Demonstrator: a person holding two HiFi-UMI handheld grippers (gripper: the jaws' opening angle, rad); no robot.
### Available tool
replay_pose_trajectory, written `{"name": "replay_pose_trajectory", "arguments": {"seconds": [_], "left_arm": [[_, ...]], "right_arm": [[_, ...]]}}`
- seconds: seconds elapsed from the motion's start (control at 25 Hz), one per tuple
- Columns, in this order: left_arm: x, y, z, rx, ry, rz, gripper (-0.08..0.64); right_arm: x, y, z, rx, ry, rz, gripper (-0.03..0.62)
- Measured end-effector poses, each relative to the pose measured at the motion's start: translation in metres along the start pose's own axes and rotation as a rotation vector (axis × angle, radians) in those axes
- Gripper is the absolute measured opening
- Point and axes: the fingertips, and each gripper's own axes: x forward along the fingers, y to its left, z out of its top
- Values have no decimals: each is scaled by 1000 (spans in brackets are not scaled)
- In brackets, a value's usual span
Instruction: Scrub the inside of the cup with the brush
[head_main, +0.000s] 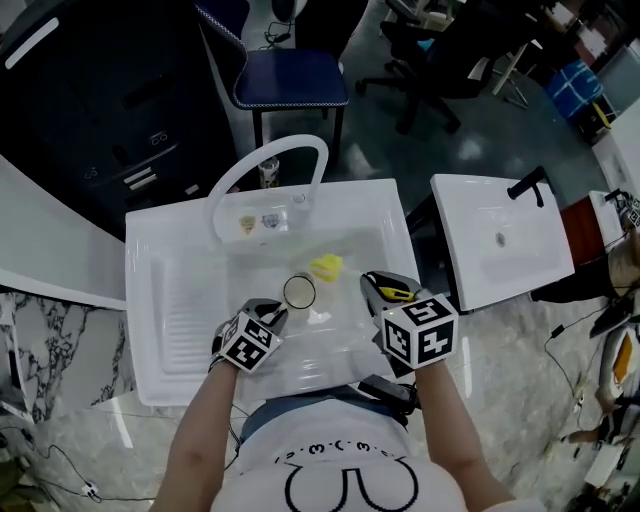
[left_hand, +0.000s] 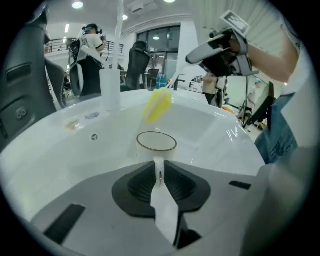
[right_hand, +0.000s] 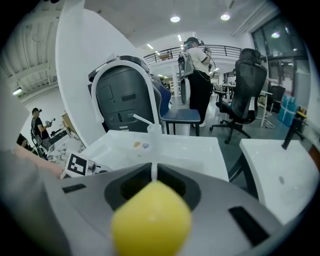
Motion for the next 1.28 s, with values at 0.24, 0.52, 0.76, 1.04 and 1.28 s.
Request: {"name": "replay_pose_trajectory", "arguments": {"seconds": [0.24, 0.52, 0.76, 1.04, 1.28], "left_arm": [[14, -2, -6, -155, 10, -17, 66], [24, 5, -17, -234, 52, -14, 66], [29, 1, -21, -232, 87, -30, 66], [29, -1, -31, -247, 161, -37, 67], [35, -3, -44, -211, 244, -16, 72]], "right_arm": [[1, 10, 1, 18, -16, 16, 43], [2, 15, -3, 4, -7, 11, 43], [-1, 13, -5, 12, -9, 12, 43], [-3, 10, -4, 19, -16, 10, 43], [-5, 14, -4, 13, -22, 21, 43]]}}
